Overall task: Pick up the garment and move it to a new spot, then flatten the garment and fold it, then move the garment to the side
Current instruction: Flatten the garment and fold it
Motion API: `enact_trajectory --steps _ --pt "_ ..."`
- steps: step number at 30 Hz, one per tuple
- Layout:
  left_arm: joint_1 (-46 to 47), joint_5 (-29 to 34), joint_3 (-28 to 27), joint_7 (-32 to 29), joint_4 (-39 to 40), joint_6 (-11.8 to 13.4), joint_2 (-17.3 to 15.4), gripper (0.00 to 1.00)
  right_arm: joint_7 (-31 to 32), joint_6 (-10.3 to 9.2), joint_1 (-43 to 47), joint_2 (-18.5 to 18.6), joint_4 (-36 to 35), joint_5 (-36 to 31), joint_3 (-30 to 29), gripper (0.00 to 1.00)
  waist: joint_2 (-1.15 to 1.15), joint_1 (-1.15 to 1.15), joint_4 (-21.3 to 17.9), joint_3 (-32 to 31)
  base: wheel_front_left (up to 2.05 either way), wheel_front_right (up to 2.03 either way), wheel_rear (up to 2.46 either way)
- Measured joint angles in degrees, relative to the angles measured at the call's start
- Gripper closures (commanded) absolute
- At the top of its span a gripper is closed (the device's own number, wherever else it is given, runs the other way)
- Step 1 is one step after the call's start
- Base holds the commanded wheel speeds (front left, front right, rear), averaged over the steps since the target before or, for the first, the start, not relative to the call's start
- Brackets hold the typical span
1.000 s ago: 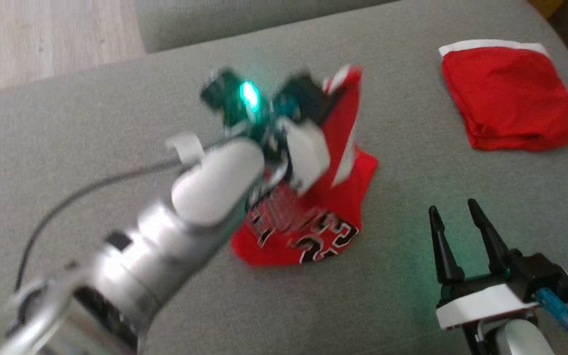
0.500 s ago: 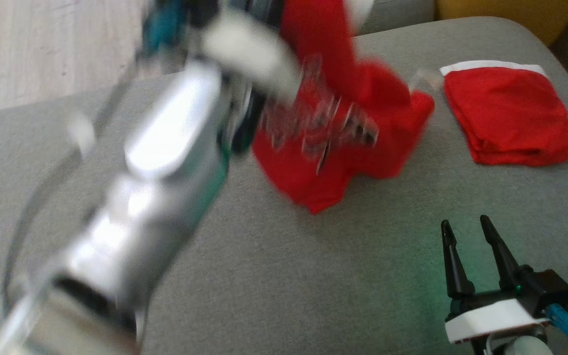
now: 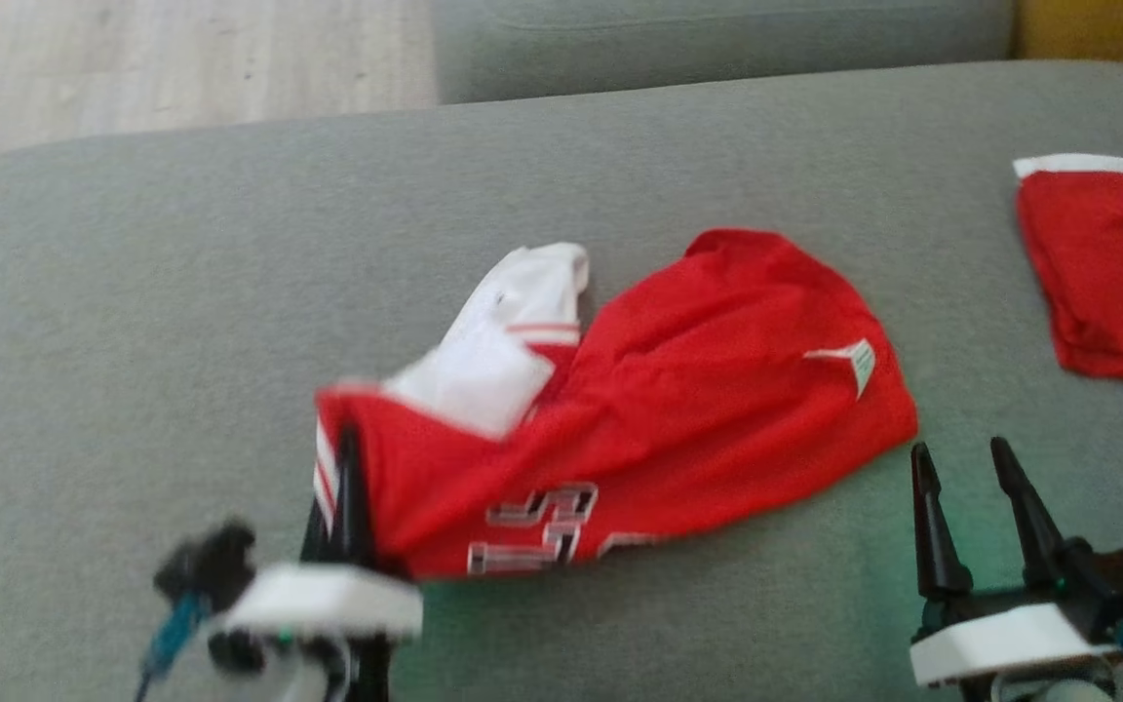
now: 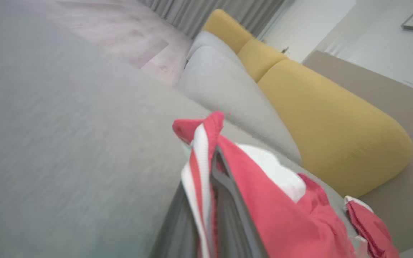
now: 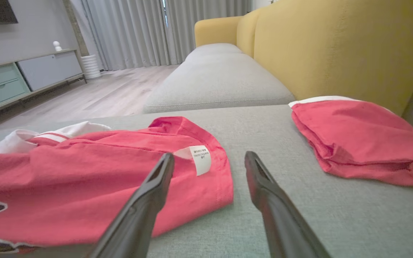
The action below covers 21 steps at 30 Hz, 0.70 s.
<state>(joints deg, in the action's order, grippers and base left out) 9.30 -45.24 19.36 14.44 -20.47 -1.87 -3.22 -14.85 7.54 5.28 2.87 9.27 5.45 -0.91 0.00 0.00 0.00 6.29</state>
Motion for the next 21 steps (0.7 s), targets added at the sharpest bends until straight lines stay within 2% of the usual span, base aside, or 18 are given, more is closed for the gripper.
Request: enact_trajectory --steps 3,6,8,9,10,15,21 --pt "-6.02 1.46 -0.67 0.00 0.53 -0.71 0.20 1.00 0.00 0.00 0.95 0.05 0.05 0.01 -0.08 0.00 0.00 0.00 1.77 -0.15 0.00 0.00 0.00" --pt "-7.66 1.99 -0.12 0.00 0.38 -1.25 0.20 1.00 0.00 0.00 1.10 0.13 0.07 0.01 0.02 0.00 0.00 0.00 3.24 -0.27 0.00 0.00 0.00" --pt "-7.03 2.56 0.58 0.00 0.31 -1.22 0.23 0.48 0.00 0.00 1.09 0.14 0.08 0.01 0.21 0.00 0.00 0.00 3.90 -0.37 0.00 0.00 0.00" --pt "-6.80 3.66 0.66 0.00 0.29 -1.18 0.23 0.03 0.00 0.00 1.09 0.14 0.08 0.01 0.27 0.00 0.00 0.00 4.08 -0.45 0.00 0.00 0.00" --pt "-6.56 4.35 0.71 0.00 0.14 -1.14 0.23 0.00 0.00 0.00 1.09 0.14 0.10 0.01 0.31 0.00 0.00 0.00 4.18 -0.55 0.00 0.00 0.00" --pt "-5.51 9.99 0.73 0.00 0.87 -0.59 -0.73 0.00 0.00 0.00 1.06 0.16 0.09 0.01 0.69 0.00 0.00 0.00 3.97 -0.49 0.00 0.00 0.00" --pt "-0.86 19.92 2.74 -1.21 5.26 -1.35 -9.39 0.00 0.00 0.00 1.00 0.16 0.04 0.01 1.07 0.00 0.00 0.00 3.15 0.19 0.00 0.00 0.00"
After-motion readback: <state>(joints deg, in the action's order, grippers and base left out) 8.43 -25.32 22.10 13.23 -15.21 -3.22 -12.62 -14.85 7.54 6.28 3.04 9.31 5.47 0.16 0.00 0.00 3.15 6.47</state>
